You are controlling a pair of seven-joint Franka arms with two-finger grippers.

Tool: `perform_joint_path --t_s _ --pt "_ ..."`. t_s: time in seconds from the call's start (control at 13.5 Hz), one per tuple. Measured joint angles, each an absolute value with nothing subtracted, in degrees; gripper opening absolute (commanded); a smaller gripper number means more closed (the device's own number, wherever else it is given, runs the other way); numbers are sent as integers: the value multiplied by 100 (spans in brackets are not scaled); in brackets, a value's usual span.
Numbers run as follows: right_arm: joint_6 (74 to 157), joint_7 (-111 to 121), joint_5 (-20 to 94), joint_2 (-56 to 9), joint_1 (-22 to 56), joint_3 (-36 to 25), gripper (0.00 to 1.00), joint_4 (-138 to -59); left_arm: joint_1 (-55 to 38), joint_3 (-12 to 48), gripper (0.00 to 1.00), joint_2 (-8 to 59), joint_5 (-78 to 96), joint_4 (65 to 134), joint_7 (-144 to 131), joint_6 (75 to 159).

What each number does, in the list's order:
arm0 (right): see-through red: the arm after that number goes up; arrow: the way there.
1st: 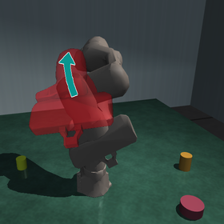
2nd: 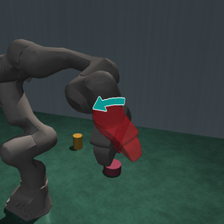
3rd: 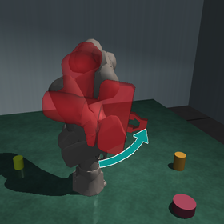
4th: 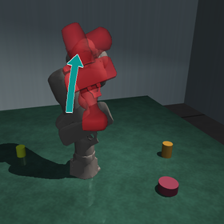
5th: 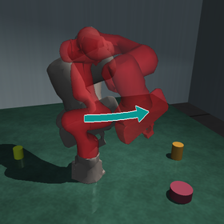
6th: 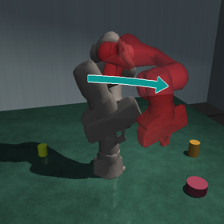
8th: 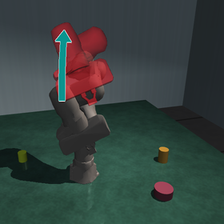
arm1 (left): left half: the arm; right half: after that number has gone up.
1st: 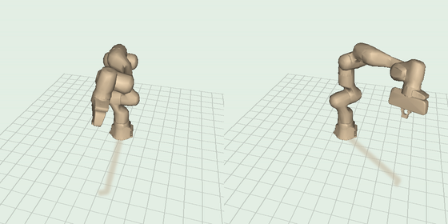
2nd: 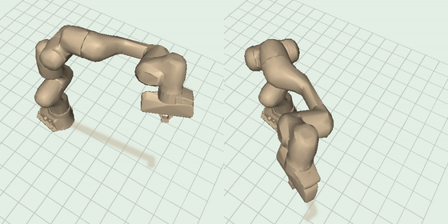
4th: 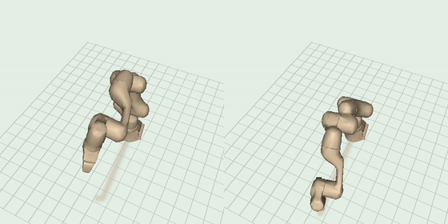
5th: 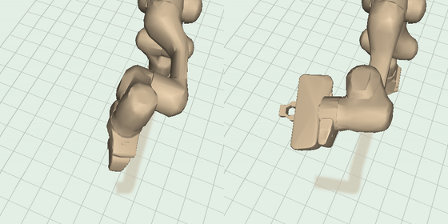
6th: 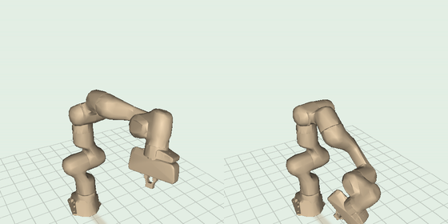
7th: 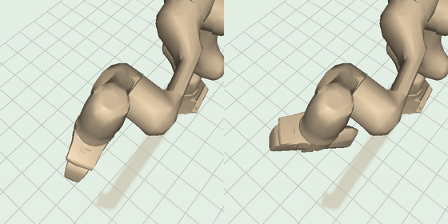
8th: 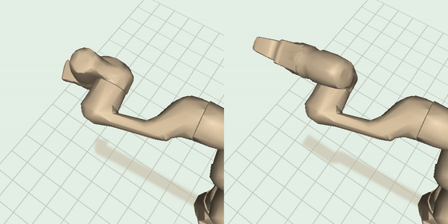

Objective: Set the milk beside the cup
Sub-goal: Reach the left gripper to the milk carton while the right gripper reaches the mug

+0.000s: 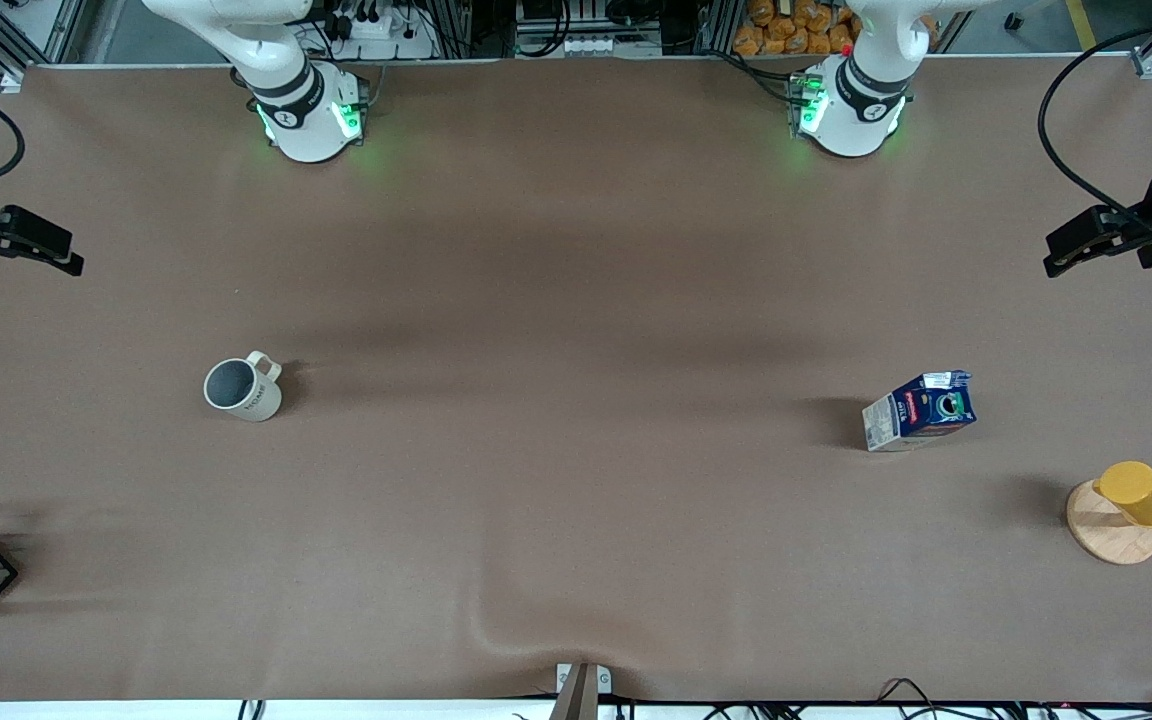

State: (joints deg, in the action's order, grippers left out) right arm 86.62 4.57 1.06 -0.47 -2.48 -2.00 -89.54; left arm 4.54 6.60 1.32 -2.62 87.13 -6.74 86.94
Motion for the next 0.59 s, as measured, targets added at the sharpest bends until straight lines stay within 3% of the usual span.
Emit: perform_joint_path --t_s 0.59 --pt "8753 457 105 -49 -184 -183 100 -9016 450 660 100 530 -262 8728 -673 8988"
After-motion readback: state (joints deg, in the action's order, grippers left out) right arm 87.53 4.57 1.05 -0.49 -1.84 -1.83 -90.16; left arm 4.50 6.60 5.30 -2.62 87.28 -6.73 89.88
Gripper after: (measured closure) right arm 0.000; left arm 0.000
